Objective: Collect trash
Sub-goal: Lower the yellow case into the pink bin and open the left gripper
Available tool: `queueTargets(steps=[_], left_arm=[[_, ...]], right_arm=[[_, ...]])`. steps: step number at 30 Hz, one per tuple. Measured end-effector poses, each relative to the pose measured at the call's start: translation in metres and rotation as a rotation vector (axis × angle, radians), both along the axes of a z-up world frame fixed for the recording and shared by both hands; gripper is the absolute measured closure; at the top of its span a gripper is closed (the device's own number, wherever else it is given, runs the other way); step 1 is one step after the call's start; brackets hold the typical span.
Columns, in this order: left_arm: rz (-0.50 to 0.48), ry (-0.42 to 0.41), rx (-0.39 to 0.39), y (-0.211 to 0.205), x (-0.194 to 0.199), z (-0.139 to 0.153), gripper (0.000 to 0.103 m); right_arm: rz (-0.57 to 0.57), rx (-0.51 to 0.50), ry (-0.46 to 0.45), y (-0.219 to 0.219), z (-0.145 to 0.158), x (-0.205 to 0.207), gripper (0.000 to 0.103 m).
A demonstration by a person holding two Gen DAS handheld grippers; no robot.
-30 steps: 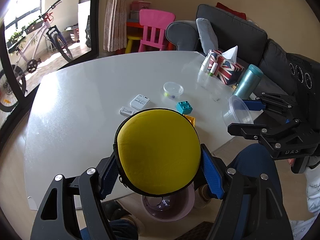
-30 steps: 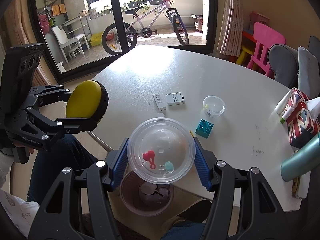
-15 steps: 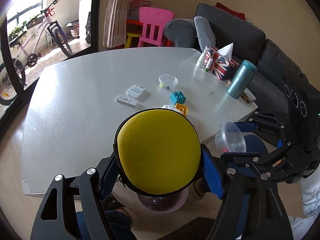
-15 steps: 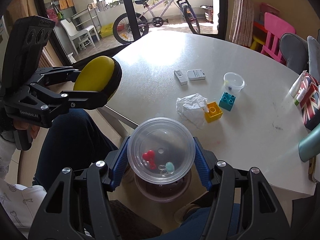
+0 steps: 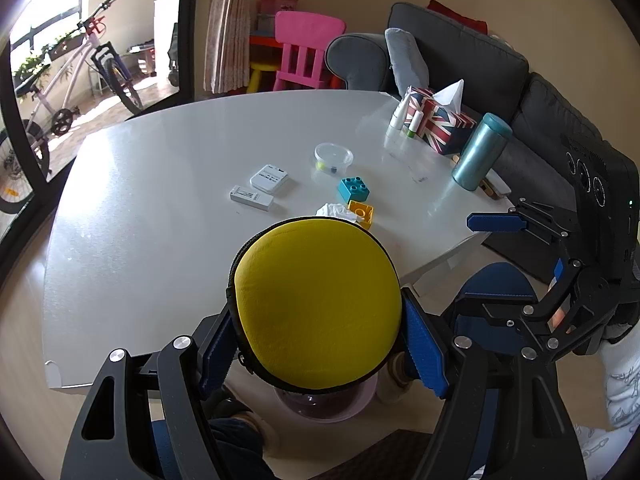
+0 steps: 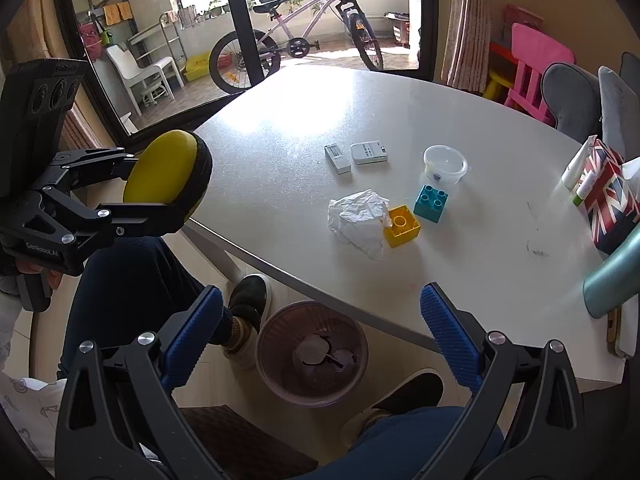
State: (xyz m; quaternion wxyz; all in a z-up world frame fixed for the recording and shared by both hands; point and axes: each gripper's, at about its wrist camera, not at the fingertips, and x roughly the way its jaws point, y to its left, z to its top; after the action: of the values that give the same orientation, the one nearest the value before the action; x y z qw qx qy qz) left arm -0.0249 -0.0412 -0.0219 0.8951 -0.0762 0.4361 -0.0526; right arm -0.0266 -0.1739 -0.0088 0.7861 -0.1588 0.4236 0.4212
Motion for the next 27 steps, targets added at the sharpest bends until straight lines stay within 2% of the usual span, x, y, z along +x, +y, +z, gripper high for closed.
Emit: queueTargets(steps=[27], left_arm=[[-0.082,0.072,-0.005,-0.022,-0.005,-0.025,0.031]], right_arm=[[-0.097,0.031,-0.001,-0.027,0.006,0.017,0.005]])
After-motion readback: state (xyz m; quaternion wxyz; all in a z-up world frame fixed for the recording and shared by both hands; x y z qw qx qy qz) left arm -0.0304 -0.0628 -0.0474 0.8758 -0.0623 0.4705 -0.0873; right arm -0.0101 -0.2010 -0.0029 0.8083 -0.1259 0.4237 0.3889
